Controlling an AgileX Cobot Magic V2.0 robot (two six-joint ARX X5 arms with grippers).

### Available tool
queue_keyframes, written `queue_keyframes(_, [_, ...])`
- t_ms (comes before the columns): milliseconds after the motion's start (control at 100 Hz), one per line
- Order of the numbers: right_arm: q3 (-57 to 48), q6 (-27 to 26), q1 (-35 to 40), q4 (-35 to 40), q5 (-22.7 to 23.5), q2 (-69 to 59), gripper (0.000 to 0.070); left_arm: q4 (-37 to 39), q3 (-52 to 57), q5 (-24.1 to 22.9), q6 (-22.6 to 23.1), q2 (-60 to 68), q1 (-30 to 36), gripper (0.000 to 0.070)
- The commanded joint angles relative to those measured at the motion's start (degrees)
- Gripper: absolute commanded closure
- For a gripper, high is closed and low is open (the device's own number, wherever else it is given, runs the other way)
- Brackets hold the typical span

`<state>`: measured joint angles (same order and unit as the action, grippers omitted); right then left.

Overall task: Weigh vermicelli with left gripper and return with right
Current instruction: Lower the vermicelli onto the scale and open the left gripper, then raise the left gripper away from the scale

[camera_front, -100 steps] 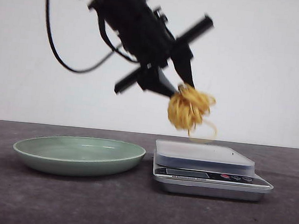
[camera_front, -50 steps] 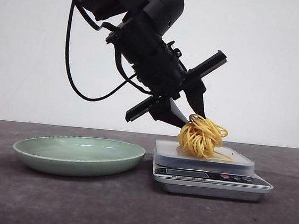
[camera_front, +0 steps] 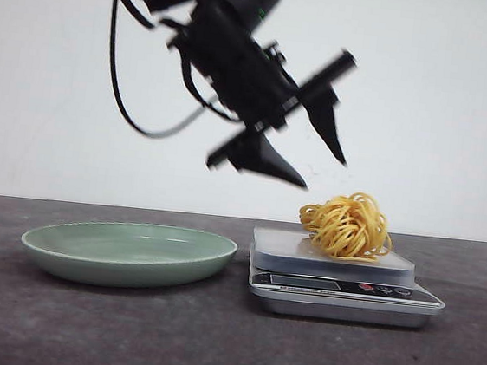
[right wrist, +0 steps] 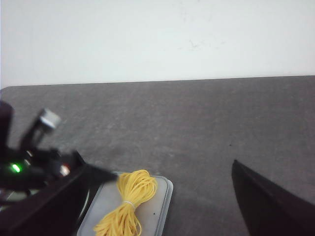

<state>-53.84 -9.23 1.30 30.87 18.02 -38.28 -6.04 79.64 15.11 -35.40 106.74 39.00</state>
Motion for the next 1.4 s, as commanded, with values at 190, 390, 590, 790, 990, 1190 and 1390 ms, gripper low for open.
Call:
queue_keyframes(190, [-1.2, 0.7, 0.1, -0.3, 0.2, -0.2, 0.0120, -10.0, 4.4, -9.0, 17.4, -21.4, -2.1, 0.0388])
queue_keyframes(390, [-1.2, 1.2, 0.1, 1.3, 0.1, -0.2, 0.0120, -19.9, 4.4, -20.4, 26.8, -41.5, -1.9, 0.0388])
queue_keyframes(590, [-1.2, 1.4, 0.1, 1.3, 0.1, -0.1, 0.0120, -32.4, 4.3, -26.2, 27.4, -58.6, -1.8, 0.0388])
queue_keyframes(790, [-1.2, 1.8, 0.1, 1.4, 0.1, -0.1, 0.0120, -49.9, 4.3, -37.2, 25.4, -72.3, -1.9, 0.0387])
queue_keyframes(990, [-1.2, 2.2, 0.7, 1.4, 0.0, -0.1, 0.0120, -63.4, 3.2, -45.5, 19.6, -82.2, -2.3, 0.0388])
queue_keyframes(1190, [-1.2, 2.5, 2.0, 1.4, -0.3, -0.2, 0.0120, -66.3, -4.3, -43.1, 15.6, -89.7, -6.2, 0.0388])
queue_keyframes(1390, [-1.2, 2.6, 3.2, 1.4, -0.9, -0.5, 0.0120, -63.5, -15.4, -29.7, 13.2, -95.7, -13.2, 0.0388])
